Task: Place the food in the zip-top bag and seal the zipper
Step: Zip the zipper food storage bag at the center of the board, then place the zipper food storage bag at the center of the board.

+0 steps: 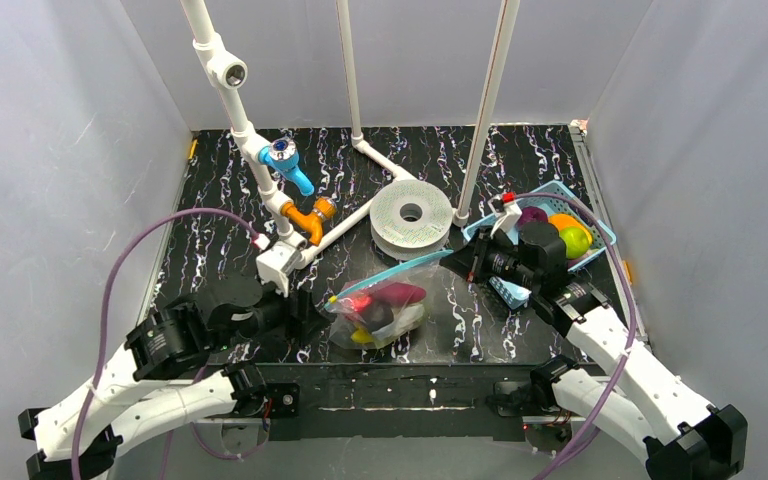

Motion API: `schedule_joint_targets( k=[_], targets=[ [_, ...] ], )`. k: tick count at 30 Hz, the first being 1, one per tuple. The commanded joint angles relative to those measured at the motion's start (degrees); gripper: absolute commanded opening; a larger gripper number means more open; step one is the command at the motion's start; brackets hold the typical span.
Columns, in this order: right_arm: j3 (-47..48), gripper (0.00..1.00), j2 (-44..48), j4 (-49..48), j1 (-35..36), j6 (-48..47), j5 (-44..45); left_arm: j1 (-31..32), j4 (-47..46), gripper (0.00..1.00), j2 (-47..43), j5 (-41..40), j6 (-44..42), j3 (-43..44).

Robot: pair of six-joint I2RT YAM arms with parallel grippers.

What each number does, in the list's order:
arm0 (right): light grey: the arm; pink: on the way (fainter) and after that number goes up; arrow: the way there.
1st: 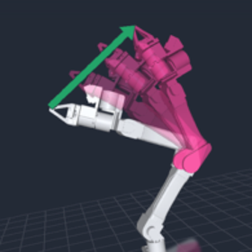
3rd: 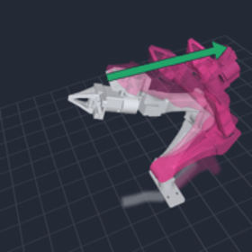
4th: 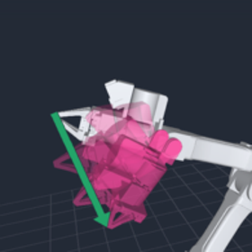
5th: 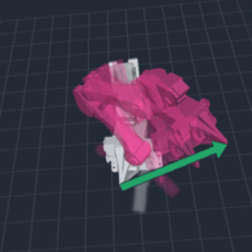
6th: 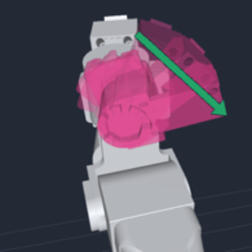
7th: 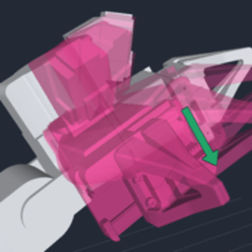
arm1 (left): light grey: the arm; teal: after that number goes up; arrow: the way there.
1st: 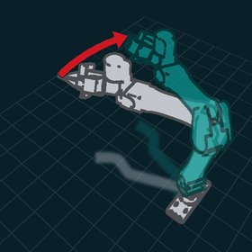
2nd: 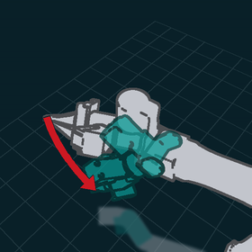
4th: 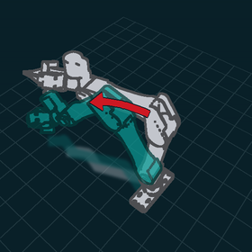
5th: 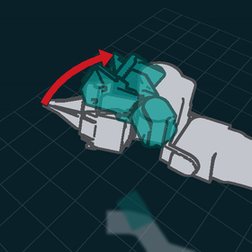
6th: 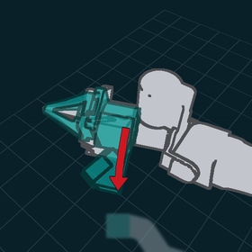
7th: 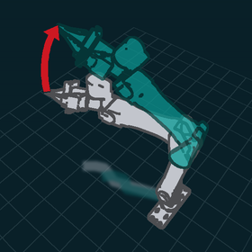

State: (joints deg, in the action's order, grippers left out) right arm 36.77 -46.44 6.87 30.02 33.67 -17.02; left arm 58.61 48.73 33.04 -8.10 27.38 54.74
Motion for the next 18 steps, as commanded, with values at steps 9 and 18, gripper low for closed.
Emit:
schedule_joint_targets(
  k=[9,18],
  targets=[
    [15.80,0.01,0.96,9.04,-0.03,-1.07,0.62,-0.25,4.26,0.72,-10.58,-13.52,7.61,4.73],
    [25.99,0.01,5.84,26.21,-0.01,-7.38,-11.00,-0.12,2.93,0.75,-14.21,-13.87,7.65,5.45]
  ],
)
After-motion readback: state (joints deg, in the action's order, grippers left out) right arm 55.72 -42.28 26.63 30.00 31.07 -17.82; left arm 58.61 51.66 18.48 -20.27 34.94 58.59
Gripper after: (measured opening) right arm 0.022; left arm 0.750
